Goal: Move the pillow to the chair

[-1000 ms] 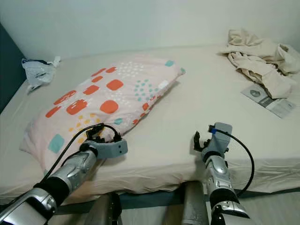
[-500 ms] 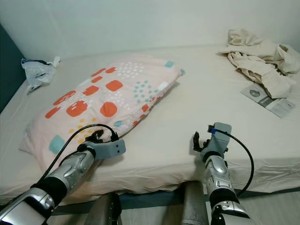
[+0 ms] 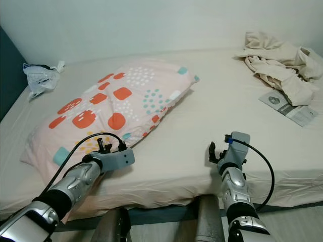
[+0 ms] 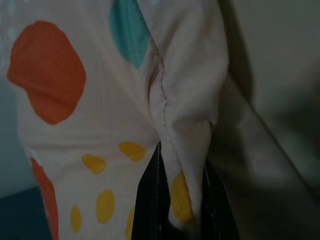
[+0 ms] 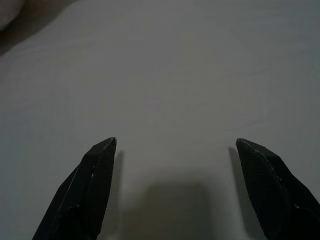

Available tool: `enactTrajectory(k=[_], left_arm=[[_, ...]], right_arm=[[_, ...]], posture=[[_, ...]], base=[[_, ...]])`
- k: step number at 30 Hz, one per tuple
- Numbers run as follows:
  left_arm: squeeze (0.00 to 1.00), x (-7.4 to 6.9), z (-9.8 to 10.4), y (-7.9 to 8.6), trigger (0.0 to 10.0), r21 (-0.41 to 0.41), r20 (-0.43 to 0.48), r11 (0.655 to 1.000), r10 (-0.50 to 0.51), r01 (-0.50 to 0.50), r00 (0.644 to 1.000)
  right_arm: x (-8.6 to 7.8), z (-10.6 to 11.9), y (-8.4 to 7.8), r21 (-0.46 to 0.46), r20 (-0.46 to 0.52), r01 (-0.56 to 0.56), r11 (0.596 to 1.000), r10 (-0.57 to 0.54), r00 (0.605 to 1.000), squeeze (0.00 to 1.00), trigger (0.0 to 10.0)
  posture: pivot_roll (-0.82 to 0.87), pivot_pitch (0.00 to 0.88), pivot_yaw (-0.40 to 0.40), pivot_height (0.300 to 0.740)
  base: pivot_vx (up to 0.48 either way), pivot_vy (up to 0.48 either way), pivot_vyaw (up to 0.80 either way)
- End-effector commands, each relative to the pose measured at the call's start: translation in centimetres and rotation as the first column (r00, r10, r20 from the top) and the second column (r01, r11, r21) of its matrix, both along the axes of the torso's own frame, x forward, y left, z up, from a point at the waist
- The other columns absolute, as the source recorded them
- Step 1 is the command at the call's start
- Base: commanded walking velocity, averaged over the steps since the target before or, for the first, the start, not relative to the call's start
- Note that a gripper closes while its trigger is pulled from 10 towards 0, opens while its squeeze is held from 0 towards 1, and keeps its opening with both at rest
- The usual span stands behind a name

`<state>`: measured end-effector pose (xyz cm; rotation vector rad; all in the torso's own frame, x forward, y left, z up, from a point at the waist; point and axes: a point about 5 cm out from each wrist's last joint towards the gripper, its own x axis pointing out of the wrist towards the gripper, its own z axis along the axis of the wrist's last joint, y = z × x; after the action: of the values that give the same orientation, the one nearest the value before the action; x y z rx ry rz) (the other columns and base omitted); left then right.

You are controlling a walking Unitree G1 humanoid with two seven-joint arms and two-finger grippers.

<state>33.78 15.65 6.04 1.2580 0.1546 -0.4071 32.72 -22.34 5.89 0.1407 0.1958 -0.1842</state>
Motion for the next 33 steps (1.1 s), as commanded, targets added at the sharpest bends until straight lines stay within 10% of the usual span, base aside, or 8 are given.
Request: enactTrajectory(k=[1, 3, 5, 22, 26, 28, 33], left_arm=[[0.00, -1.6, -1.7, -0.4, 0.0, -0.074, -0.134, 0.993, -0.098, 0.089, 0.986], [0.00, -2.2, -1.6, -1.4, 0.0, -0.143, -0.160, 0.974, -0.200, 0.178, 0.967], [0.00, -4.8, -1.2, -2.5, 0.0, -0.297, -0.189, 0.865, -0.469, 0.405, 0.862], [0.00, -12.6, 1.1, 5.1, 0.0, -0.265, -0.164, 0.680, -0.730, 0.683, 0.664], [0.00, -13.8, 1.3, 7.3, 0.0, -0.241, -0.190, 0.697, -0.716, 0.675, 0.672], [0.00, -13.2, 1.8, 10.8, 0.0, -0.151, -0.236, 0.781, -0.623, 0.606, 0.746], [0.00, -12.0, 2.7, 12.7, 0.0, -0.073, -0.228, 0.836, -0.544, 0.543, 0.807]], right_arm=[[-0.2, -0.4, 0.1, 0.006, -0.020, -0.001, 1.000, 0.001, 1.000, 0.00, 10.0], [-0.1, -0.3, 0.0, 0.006, -0.019, 0.001, 1.000, -0.001, 1.000, 0.00, 10.0], [-0.1, -0.2, -0.1, 0.006, -0.017, 0.007, 1.000, -0.006, 1.000, 0.00, 10.0], [0.0, -0.4, 0.5, 0.020, -0.022, -0.008, 1.000, 0.008, 1.000, 0.00, 10.0], [-0.1, -0.5, 0.5, 0.023, -0.021, -0.006, 1.000, 0.006, 1.000, 0.00, 10.0], [-0.2, -0.6, 0.4, 0.022, -0.025, -0.003, 1.000, 0.004, 1.000, 0.00, 10.0], [-0.2, -0.6, 0.3, 0.020, -0.025, -0.002, 1.000, 0.003, 1.000, 0.00, 10.0]], posture=[[0.03, 0.137, 0.042, 0.581], [0.03, 0.137, 0.042, 0.581], [0.03, 0.137, 0.042, 0.581], [0.07, 0.144, 0.027, 0.581], [0.07, 0.146, 0.027, 0.581], [0.07, 0.148, 0.026, 0.581], [0.08, 0.147, 0.024, 0.581]], base=[[0.000, 0.000, 0.00], [0.000, 0.000, 0.00], [0.000, 0.000, 0.00], [0.000, 0.000, 0.00], [0.000, 0.000, 0.00], [0.000, 0.000, 0.00], [0.000, 0.000, 0.00]])
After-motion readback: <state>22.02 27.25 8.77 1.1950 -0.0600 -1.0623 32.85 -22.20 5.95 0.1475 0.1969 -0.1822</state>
